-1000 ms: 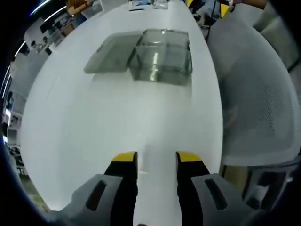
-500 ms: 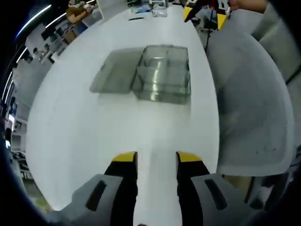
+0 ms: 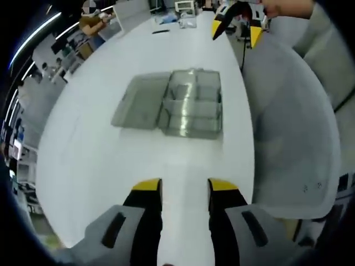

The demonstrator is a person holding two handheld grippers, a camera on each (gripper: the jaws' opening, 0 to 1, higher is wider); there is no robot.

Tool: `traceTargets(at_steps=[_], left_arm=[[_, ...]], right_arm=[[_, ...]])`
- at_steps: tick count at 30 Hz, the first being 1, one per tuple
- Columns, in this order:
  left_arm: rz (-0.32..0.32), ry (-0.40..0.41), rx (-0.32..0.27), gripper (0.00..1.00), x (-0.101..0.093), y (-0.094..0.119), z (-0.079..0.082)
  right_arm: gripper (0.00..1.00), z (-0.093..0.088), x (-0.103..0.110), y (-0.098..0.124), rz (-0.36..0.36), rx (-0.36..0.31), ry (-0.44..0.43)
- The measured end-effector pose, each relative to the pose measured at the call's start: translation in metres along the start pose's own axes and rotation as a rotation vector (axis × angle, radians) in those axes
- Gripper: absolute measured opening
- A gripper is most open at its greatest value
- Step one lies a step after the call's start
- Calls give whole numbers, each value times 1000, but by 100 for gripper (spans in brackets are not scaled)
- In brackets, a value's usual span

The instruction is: Insert the divider into the dual guide fixture by aligning both edges with the guide slots and pushing it downward to the bottom, including one-sided entry, uneven engagement, binding, and posture correction.

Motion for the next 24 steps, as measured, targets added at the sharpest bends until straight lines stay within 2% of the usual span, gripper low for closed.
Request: traceTargets(at_steps=[17, 24], left_arm=[[37, -41, -85, 29, -3, 19, 53], [44, -47, -108, 29, -4, 23, 65]], right_arm=[[40, 8, -4, -1, 7, -18, -17], [39, 11, -4, -1, 8, -33, -35]])
Point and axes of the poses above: the point that each gripper's makers call its tool centre point, and the gripper's own axes: y roughly backward along the fingers, x roughly to its left, z roughly out of its top, the point moved 2 cm from there along y, roughly backward along the fingers, and after that the axes turned 6 degrees about x, right-handed, at the moved point
